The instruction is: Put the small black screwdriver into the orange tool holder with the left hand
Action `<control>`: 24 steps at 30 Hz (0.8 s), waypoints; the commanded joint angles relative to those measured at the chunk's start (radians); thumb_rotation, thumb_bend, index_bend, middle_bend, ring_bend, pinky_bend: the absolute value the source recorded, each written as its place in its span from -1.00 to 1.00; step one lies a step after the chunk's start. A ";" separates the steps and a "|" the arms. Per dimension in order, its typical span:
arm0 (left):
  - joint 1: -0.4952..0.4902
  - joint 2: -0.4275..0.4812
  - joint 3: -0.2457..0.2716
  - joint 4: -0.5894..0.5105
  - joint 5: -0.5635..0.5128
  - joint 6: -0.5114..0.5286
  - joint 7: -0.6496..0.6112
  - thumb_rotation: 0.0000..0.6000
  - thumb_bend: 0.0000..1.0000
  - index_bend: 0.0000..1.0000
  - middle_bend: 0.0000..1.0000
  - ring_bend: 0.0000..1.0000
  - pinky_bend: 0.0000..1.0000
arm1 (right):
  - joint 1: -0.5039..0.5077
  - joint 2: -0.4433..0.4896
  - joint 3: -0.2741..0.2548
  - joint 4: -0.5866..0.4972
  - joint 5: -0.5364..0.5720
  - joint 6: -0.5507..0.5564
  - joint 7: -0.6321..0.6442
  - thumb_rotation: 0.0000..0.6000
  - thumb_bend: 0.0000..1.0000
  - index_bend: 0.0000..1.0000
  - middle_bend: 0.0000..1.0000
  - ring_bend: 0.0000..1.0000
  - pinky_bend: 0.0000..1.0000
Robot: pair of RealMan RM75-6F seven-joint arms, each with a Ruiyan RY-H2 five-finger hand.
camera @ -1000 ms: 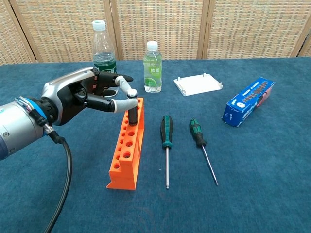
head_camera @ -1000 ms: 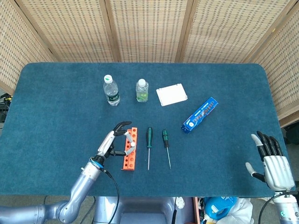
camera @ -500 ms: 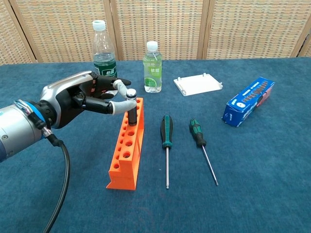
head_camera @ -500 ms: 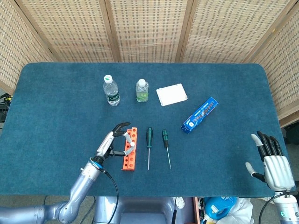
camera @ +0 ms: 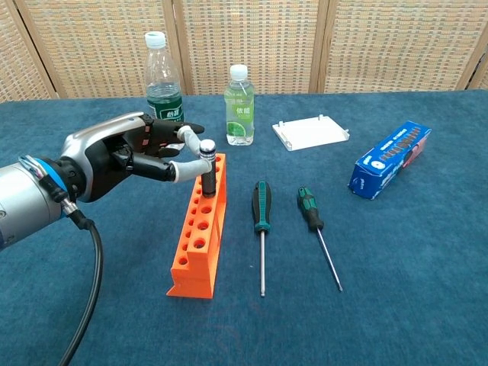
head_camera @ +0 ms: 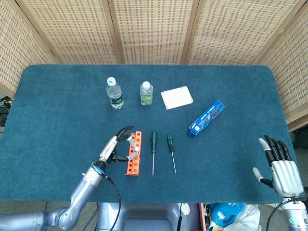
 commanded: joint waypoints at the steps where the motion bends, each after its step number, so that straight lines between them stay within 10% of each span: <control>1: 0.001 0.002 0.000 0.000 -0.002 -0.001 0.001 1.00 -0.28 0.12 -0.81 -1.00 -1.00 | 0.000 0.000 0.000 0.000 0.001 -0.001 0.000 1.00 -0.43 -1.00 -1.00 -1.00 -1.00; 24: 0.019 0.085 -0.007 -0.093 0.082 0.006 -0.077 1.00 -0.64 -0.32 -0.89 -1.00 -1.00 | 0.002 -0.004 0.000 -0.003 0.000 -0.003 -0.006 1.00 -0.44 -1.00 -1.00 -1.00 -1.00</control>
